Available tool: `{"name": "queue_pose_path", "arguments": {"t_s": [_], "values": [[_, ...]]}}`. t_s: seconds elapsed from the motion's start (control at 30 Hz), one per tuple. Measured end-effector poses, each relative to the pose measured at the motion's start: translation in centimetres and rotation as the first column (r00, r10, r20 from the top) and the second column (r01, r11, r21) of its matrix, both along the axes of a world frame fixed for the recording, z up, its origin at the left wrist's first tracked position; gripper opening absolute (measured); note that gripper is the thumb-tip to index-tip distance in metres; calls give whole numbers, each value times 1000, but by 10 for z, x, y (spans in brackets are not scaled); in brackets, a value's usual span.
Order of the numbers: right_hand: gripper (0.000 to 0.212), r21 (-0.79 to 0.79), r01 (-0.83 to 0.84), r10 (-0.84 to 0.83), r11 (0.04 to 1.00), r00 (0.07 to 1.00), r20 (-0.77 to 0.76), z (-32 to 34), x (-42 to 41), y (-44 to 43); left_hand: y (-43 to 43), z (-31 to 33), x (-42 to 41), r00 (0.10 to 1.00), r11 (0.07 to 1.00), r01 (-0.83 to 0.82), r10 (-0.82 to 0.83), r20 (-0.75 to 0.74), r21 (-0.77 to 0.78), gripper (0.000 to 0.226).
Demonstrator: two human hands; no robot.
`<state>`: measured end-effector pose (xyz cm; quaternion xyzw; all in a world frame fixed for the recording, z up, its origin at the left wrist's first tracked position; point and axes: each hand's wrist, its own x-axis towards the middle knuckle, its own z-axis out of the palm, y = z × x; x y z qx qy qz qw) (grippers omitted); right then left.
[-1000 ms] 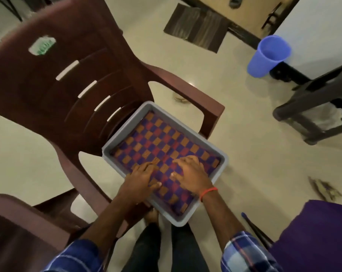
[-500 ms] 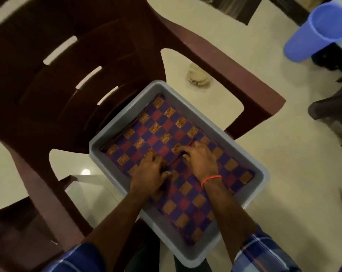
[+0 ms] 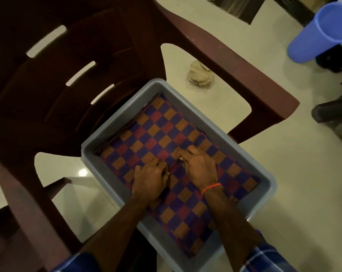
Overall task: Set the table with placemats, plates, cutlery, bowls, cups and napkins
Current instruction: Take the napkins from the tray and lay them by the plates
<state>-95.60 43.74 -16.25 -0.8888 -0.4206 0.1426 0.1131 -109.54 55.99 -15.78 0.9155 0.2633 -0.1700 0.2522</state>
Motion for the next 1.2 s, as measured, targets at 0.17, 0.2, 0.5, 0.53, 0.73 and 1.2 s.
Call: {"name": "queue_pose_path", "arguments": {"t_s": [0.17,0.2,0.5,0.53,0.73,1.2], "values": [[15,59,2,-3,998,1000,16,29,-7,-5,4,27,-4,998,997,42,-40,41,-58,28],[13,64,17,-18,998,1000,13,39,-10,-6,4,34,-6,997,996,42,-38,61,-74,30],[34,400,311,-186,862,928,-322,176,-22,-18,7,189,2,850,692,-127,446,282,-711,16],[41,419,393,-224,819,890,-396,191,-21,-22,7,208,5,813,624,-139,516,271,-769,17],[77,187,896,-451,403,372,-811,269,-31,-52,19,320,13,650,198,-18,747,139,-980,26],[35,357,931,-286,75,363,-887,453,-100,-137,-14,458,-16,754,526,22,550,360,-850,13]]}}
